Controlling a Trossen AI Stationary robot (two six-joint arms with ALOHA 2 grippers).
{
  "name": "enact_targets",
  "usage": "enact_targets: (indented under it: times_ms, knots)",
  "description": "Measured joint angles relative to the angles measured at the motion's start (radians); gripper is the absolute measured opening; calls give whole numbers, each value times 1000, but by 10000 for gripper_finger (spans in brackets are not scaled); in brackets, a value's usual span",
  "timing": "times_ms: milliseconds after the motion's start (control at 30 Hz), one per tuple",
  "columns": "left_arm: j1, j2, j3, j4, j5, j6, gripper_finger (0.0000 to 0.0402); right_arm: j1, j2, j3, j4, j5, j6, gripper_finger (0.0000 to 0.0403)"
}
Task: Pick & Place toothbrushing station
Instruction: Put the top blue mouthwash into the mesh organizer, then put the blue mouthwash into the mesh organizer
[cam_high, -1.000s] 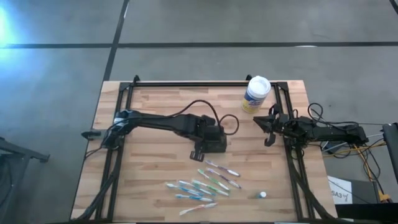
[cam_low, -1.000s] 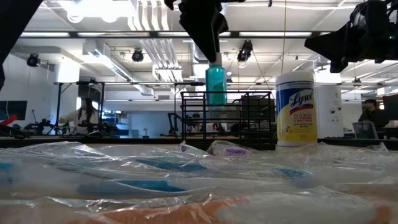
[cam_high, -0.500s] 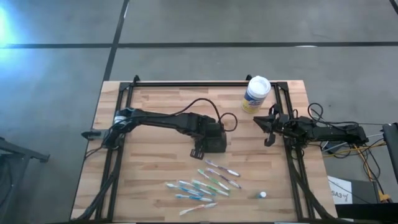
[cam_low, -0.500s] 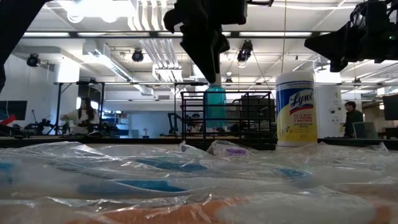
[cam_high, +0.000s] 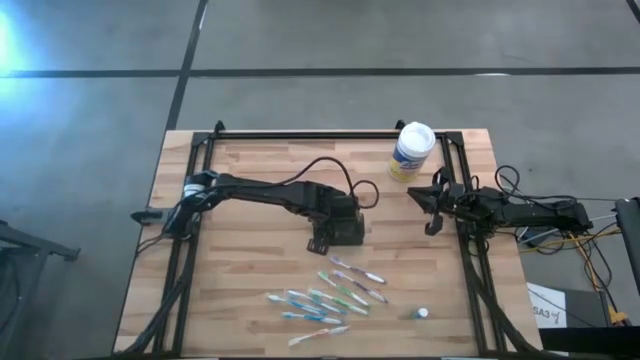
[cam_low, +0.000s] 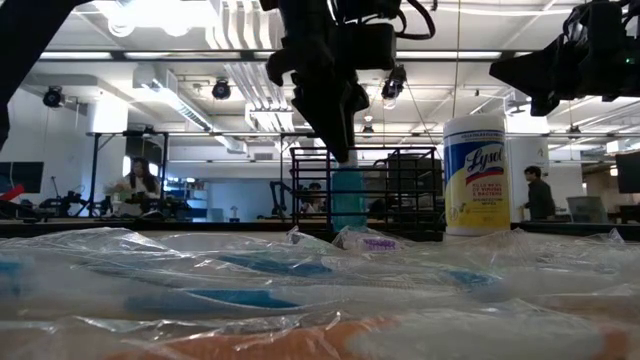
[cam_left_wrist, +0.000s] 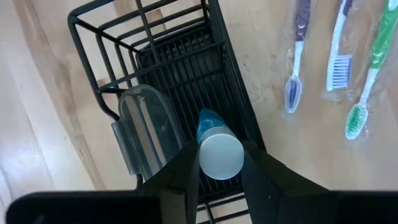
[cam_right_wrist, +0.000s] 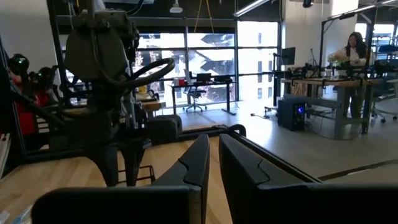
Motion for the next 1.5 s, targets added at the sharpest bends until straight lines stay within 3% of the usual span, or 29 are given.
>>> enact_targets:
  times_ms: [267, 500, 967, 1333, 1500]
  knots:
    - [1, 0, -5, 16, 13, -21, 95, 0, 0, 0, 0, 0, 0, 36]
    - [2, 0, -6, 31, 14, -32, 146, 0, 0, 0, 0, 0, 4, 36]
    - [2, 1, -6, 41, 16, -9, 166, 0, 0, 0, 0, 0, 0, 36]
    - [2, -8, -6, 42, 16, -10, 247, 0, 0, 0, -1, 0, -4, 36]
    - [8, -24, -6, 49, 15, -10, 261, 0, 0, 0, -1, 0, -4, 36]
